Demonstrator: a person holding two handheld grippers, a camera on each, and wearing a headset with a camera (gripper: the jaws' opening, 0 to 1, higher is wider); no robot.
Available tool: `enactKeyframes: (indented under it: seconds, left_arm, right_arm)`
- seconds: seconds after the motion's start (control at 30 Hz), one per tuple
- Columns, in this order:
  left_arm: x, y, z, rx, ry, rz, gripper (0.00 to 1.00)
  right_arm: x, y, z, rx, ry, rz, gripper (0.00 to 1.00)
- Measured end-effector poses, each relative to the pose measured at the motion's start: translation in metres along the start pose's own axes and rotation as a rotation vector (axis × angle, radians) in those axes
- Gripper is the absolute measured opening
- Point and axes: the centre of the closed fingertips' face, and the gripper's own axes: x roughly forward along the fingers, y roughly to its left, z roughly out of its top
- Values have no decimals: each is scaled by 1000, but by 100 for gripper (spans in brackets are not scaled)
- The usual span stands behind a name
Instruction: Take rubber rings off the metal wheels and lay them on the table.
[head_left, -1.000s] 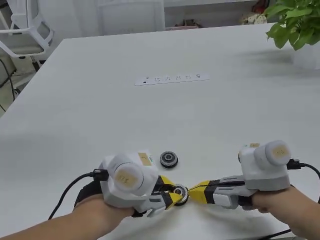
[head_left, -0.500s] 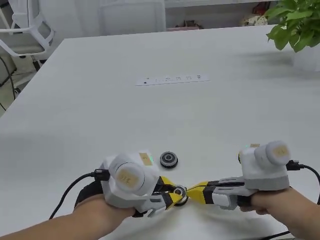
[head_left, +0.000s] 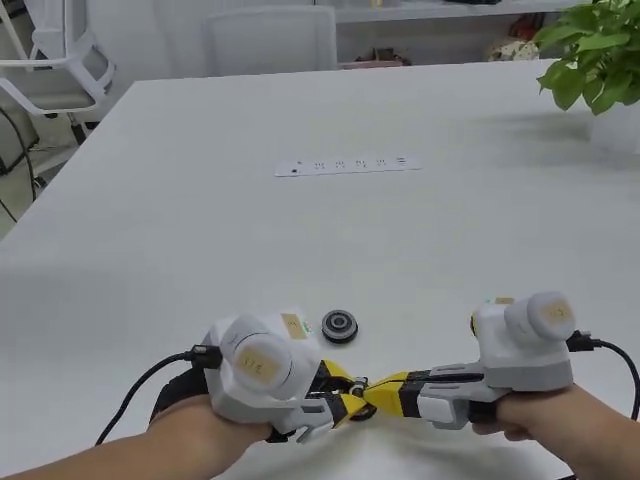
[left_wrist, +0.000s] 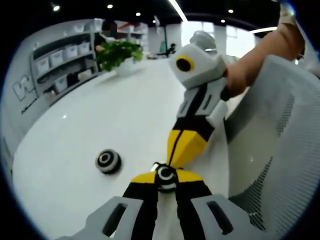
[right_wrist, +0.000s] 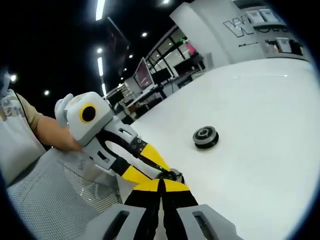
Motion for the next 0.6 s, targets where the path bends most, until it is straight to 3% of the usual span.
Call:
enactKeyframes:
  seconds: [0.6]
  left_arm:
    - [0,1,0,2,-8,-12,13]
  right_arm:
    - [-3,5,4,64,-55,43,0]
